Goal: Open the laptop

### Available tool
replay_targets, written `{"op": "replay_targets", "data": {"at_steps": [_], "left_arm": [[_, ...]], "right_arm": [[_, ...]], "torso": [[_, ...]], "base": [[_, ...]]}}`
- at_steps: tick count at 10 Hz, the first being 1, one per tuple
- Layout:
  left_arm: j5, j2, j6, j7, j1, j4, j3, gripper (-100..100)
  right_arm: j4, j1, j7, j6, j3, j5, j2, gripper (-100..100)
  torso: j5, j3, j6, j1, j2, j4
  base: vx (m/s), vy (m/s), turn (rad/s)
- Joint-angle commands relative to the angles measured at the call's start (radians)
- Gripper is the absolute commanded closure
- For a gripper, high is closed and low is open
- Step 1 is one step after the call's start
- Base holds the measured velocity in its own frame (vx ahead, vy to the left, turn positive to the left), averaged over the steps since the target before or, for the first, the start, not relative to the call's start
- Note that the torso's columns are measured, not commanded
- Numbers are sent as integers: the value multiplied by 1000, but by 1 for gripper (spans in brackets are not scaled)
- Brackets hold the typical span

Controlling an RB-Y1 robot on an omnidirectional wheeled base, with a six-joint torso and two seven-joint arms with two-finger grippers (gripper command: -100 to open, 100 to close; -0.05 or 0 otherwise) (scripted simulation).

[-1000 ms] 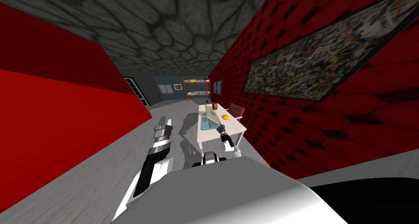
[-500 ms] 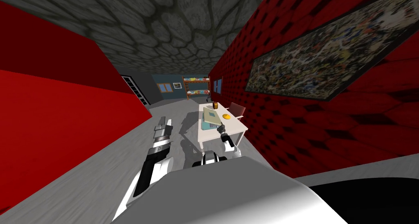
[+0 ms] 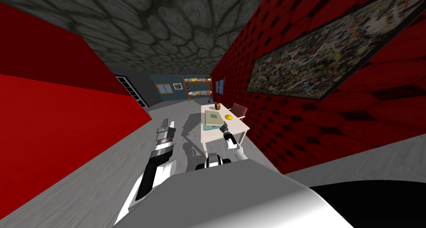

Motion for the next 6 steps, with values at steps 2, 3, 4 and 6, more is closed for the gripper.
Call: {"op": "replay_targets", "data": {"at_steps": [2, 3, 4, 6], "left_arm": [[0, 0, 0, 0, 0, 0, 0, 0], [0, 0, 0, 0, 0, 0, 0, 0], [0, 0, 0, 0, 0, 0, 0, 0], [0, 0, 0, 0, 0, 0, 0, 0]], "right_arm": [[-30, -52, 12, 80, -21, -9, -1, -100], [-22, -42, 11, 65, -18, -7, 1, -100], [-22, -43, 12, 69, -18, -7, 2, 0], [-22, -43, 12, 69, -18, -7, 2, 0]], "torso": [[1, 0, 0, 0, 0, 0], [1, 0, 0, 1, 0, 0], [0, -1, 0, 0, -2, -1], [0, -2, 0, 0, -3, -2]], "base": [[-46, 15, -57], [-18, 9, -9], [0, 0, 0], [0, 0, 0]]}}
